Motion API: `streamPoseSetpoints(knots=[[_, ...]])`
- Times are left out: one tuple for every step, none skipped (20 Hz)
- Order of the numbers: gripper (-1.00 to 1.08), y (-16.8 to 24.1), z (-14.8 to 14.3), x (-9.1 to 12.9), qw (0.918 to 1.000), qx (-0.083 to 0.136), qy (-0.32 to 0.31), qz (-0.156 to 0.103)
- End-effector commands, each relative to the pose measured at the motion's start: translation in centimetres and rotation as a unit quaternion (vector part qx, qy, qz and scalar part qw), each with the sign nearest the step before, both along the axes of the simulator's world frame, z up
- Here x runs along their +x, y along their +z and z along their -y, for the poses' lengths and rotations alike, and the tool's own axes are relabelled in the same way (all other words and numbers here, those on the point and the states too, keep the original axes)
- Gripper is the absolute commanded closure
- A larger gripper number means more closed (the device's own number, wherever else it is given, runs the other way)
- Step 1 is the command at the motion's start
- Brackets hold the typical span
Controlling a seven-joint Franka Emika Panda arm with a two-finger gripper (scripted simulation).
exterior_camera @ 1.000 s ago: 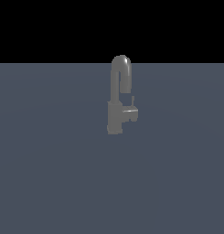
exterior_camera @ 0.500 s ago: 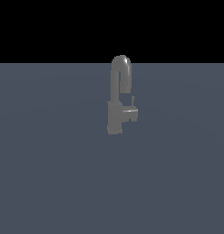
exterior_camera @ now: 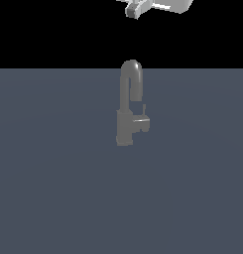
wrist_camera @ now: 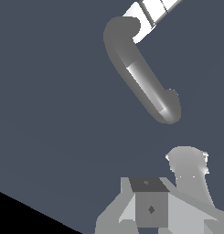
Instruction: Turn on the faucet by rotating a designated handle.
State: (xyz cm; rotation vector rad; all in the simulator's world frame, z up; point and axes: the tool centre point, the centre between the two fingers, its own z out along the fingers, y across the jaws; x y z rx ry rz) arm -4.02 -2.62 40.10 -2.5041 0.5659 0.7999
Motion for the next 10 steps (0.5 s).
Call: streamPoseSetpoints(knots=[[1.08,-0.9,0.3,1.2,0.9996,0.014,-0.016,-0.018],[1.08,-1.3,0.5,1.7,0.9992,0.02,-0.022,-0.025],[1.08,-1.7,0.6,2.2,0.9987,0.026,-0.028,-0.033],[1.08,-2.1,0.8,2.6,0.9981,0.032,-0.034,-0.04],[1.08,-2.5,0.9,3.1,0.9973,0.037,-0.041,-0.047],[1.08,-2.9,1.0,3.5,0.9965,0.043,-0.047,-0.055],[1.08,-3.3,1.2,3.9,0.9954,0.049,-0.053,-0.062],[1.08,-3.8,1.3,4.4,0.9943,0.055,-0.06,-0.069],[1.08,-4.2,1.5,4.8,0.993,0.061,-0.066,-0.077],[1.08,-4.7,1.6,5.2,0.9916,0.067,-0.073,-0.084]])
